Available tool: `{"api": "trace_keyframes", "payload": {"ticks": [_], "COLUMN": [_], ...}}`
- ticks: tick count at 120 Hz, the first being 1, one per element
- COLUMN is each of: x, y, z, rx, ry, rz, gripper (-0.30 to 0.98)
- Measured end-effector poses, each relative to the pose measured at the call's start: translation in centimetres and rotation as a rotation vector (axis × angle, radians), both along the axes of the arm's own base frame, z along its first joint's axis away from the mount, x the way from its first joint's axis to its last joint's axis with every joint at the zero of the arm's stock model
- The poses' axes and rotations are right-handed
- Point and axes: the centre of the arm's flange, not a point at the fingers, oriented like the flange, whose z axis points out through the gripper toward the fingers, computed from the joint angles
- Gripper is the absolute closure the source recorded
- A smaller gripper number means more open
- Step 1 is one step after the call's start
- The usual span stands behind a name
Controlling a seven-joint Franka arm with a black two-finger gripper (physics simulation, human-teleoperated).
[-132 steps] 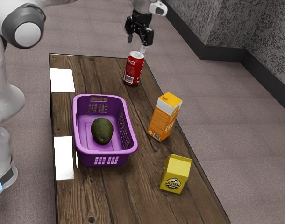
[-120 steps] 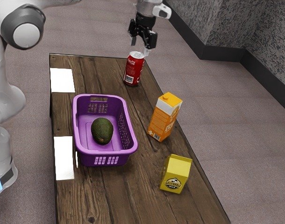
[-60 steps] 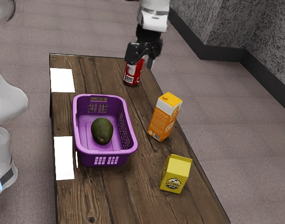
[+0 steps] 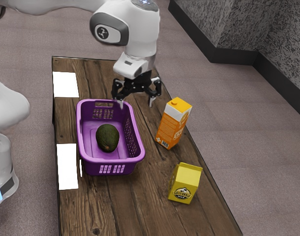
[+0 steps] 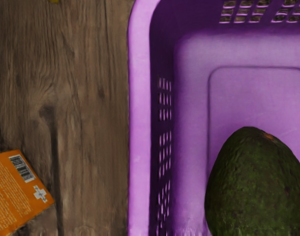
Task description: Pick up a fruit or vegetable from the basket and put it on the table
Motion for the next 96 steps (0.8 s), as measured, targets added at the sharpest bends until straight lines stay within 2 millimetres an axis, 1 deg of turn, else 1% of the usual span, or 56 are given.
{"api": "trace_keyframes", "payload": {"ticks": [6,13,25,35,42,53,62,69,76,87,96], "x": [-1.6,-4.2,-6.9,-8.0,-8.1,-7.5,-6.9,-6.3,-6.0,-5.8,-5.8], "y": [1.6,3.5,4.5,4.5,4.6,5.6,5.4,4.9,4.5,2.0,1.1], "z": [0.4,0.8,-1.3,-2.2,-3.0,-4.9,-5.8,-6.5,-6.8,-7.3,-7.7], "rx": [-0.016,-0.014,0.002,0.011,0.01,-0.014,-0.013,-0.003,-0.001,0.005,0.004], "ry": [-0.024,-0.055,-0.042,-0.034,-0.021,0.007,0.014,0.02,0.016,0.015,0.013], "rz": [-0.022,-0.028,-0.06,-0.079,-0.087,-0.08,-0.083,-0.087,-0.096,-0.149,-0.166], "gripper": [0.0,0.0,0.0,0.0,0.0,0.0,0.0,0.0,0.0,0.0,0.0]}}
